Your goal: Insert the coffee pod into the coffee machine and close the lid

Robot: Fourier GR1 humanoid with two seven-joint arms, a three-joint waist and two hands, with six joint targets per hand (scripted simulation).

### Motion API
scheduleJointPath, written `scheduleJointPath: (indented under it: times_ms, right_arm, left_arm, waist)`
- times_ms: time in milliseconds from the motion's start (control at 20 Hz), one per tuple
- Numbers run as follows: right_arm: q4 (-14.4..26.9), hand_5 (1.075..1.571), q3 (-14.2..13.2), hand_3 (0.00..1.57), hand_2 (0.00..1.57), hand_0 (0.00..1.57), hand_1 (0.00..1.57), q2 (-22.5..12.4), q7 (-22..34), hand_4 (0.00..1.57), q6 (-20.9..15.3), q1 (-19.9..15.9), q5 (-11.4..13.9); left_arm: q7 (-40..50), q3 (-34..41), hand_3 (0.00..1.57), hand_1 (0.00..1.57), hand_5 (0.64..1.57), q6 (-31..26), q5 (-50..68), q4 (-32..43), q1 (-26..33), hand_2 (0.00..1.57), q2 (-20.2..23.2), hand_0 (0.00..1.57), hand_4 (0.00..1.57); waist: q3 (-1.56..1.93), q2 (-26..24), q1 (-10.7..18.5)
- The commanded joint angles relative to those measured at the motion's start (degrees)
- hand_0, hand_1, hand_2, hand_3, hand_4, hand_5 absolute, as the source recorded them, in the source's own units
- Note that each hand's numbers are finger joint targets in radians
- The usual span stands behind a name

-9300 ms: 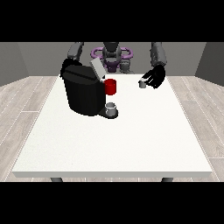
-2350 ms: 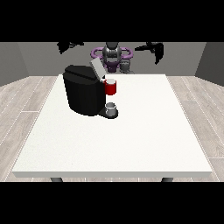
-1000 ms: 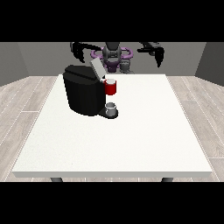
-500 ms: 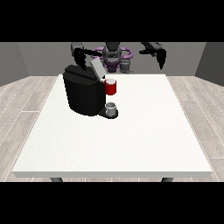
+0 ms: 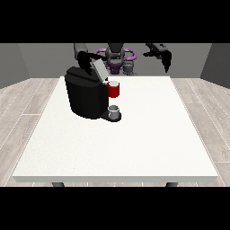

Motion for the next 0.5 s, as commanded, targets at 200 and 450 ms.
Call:
scheduleJointPath:
  times_ms: [200, 450]
  right_arm:
    - [6.31, 1.571, -1.48, 0.00, 0.00, 0.00, 0.00, -1.33, -2.83, 0.00, 0.66, -2.88, 0.92]
    - [5.44, 1.571, 0.52, 0.00, 0.00, 0.00, 0.00, 0.50, -3.42, 0.00, 0.17, -3.67, 2.32]
  left_arm:
    - [1.78, -2.40, 0.00, 0.00, 1.571, -0.01, 0.51, -4.10, 2.08, 0.00, 0.04, 0.00, 0.00]
    - [-0.31, -1.45, 0.00, 0.00, 1.571, 1.11, 0.56, -0.75, 0.64, 0.00, 0.67, 0.00, 0.00]
  waist:
    - [0.14, 1.40, 2.81]
    - [0.13, 2.23, 0.93]
